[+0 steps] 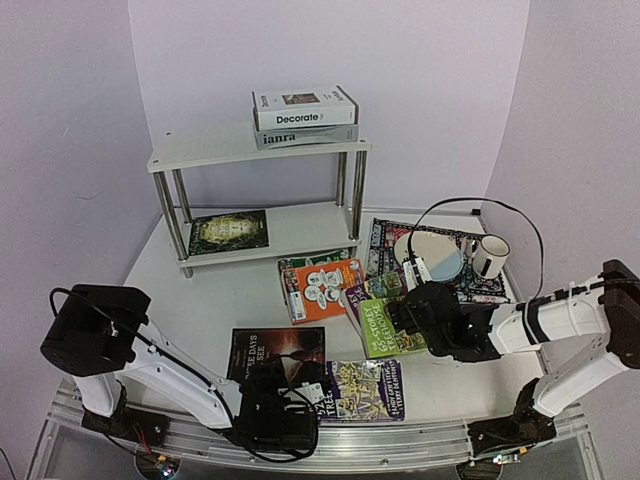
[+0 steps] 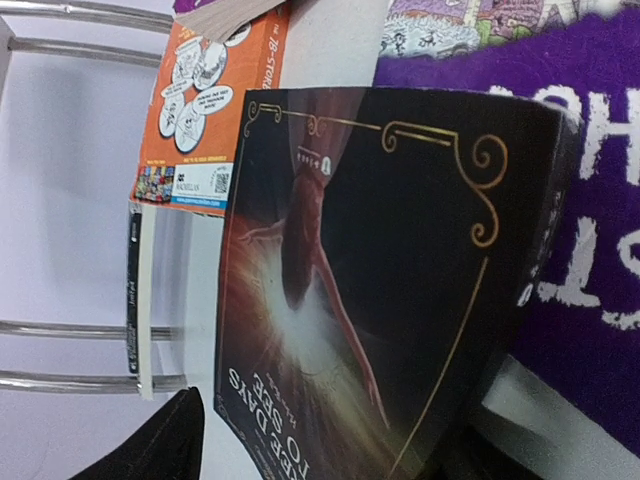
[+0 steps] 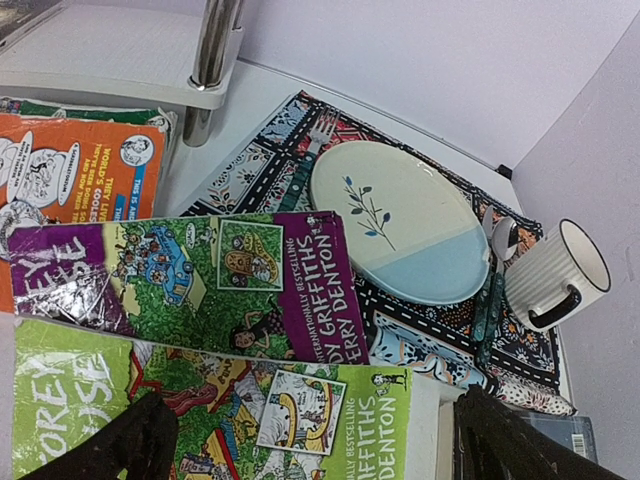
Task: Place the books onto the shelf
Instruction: Pick up the book at the center of the board.
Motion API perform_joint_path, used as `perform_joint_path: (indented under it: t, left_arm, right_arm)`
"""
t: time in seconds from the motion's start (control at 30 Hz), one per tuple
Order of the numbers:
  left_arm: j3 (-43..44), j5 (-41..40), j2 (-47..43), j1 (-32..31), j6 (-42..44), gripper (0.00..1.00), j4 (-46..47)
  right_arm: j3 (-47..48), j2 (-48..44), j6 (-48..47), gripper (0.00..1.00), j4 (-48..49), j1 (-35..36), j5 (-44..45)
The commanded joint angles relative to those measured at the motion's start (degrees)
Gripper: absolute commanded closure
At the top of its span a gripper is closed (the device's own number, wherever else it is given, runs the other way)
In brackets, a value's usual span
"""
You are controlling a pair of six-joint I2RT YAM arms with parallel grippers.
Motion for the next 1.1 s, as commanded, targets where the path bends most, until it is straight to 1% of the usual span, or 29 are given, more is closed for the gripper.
perform_joint_path:
  t: [0.0,0.1,0.2,0.27,0.37,0.4,0.47,0.53,0.67,0.9,1.07]
  left_arm:
    - [1.25,-3.50,4.40,0.06,-3.07,0.35,-5.37]
    - [2.23,-4.83,4.87,0.36,-4.80,0.51,-5.92]
    - [2.78,-5.83,5.02,0.39,-4.68,0.65,-6.27]
    - [3.13,-7.03,5.13,0.40,-4.52,0.76,-7.03]
    - [4.08,-10.14,4.96,0.38,-5.08,0.97,-9.42]
    - [4.79,-11.92,4.84,0.40,-6.10,0.99,-11.15]
    - [6.09,-14.89,4.29,0.45,-8.64,1.00,-14.81]
    - [6.85,-16.22,3.34,0.59,-9.01,1.00,-16.42]
    - [7.02,-15.95,0.66,2.56,-7.87,1.00,-17.60]
    - [8.53,-15.81,-6.44,6.01,-2.25,1.00,-18.74]
    - [8.60,-13.13,-12.94,8.62,2.28,1.00,-18.73]
  right_arm:
    - [-0.34,-1.74,0.54,0.02,0.68,-0.42,1.52]
    - [-0.34,-1.74,0.62,0.02,0.67,-0.67,1.44]
    - [-0.43,-1.66,0.63,0.02,0.67,-0.76,1.28]
    - [-0.42,-1.58,0.63,0.02,0.67,-0.83,1.21]
    - [-0.24,-1.35,0.68,0.02,0.60,-0.93,0.96]
    - [-0.16,-1.20,0.64,0.02,0.56,-0.94,0.93]
    - [-0.03,-0.92,0.63,0.02,0.43,-0.97,0.97]
    - [0.11,-0.83,0.63,0.02,0.33,-1.07,1.15]
    - [0.04,-0.92,0.72,0.02,0.18,-1.10,1.00]
    - [0.13,-0.92,0.80,0.02,0.06,-1.27,1.13]
    - [0.17,-1.09,0.84,0.02,-0.11,-1.28,1.21]
